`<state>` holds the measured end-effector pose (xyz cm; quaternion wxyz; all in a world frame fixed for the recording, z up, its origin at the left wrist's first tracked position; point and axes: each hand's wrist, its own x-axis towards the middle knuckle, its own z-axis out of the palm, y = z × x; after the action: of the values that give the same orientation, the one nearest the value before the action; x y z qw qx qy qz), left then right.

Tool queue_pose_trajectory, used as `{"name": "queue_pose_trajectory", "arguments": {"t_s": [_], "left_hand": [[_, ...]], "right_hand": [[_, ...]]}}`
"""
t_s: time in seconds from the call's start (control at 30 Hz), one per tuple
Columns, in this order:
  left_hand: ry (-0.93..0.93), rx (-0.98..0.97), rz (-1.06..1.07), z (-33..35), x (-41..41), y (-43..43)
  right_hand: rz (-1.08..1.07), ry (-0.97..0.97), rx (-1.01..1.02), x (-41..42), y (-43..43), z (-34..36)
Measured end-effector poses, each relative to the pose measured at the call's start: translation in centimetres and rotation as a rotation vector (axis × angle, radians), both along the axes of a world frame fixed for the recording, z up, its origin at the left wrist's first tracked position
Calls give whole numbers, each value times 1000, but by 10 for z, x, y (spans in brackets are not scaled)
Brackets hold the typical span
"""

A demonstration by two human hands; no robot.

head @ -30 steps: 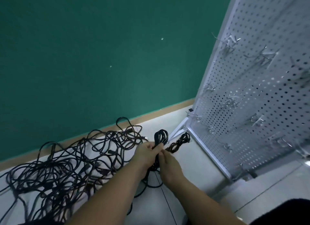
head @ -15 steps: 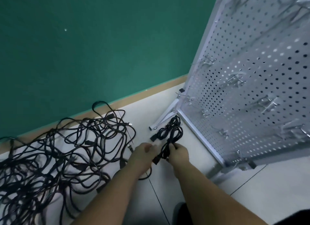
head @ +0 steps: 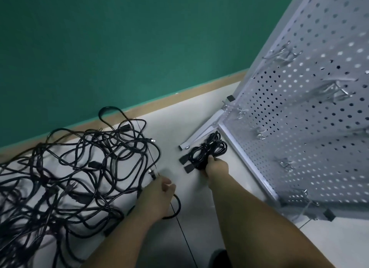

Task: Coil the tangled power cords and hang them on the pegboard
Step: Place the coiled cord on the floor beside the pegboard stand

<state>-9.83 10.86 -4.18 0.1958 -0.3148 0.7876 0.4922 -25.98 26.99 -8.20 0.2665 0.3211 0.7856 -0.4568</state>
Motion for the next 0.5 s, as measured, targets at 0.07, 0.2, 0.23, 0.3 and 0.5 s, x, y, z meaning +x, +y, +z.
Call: {"name": "queue_pose_trajectory", "arguments": {"t_s": [0.07, 0.2, 0.23, 0.3, 0.5], "left_hand": [[-2, -14, -13, -2, 2, -5], [16, -108, -110, -2, 11, -16], [19, -150, -147, -2, 14, -20], [39, -248, -223, 1, 23, -29], [-6, -409, -307, 22, 56, -60]], "right_hand": [[90, -23, 104, -5, -3, 6], [131, -68, 188, -10, 1, 0], [160, -67, 236, -11, 3, -2], [255, -52, 388, -9, 2, -1], [442, 168, 647, 23, -22, 37]]}}
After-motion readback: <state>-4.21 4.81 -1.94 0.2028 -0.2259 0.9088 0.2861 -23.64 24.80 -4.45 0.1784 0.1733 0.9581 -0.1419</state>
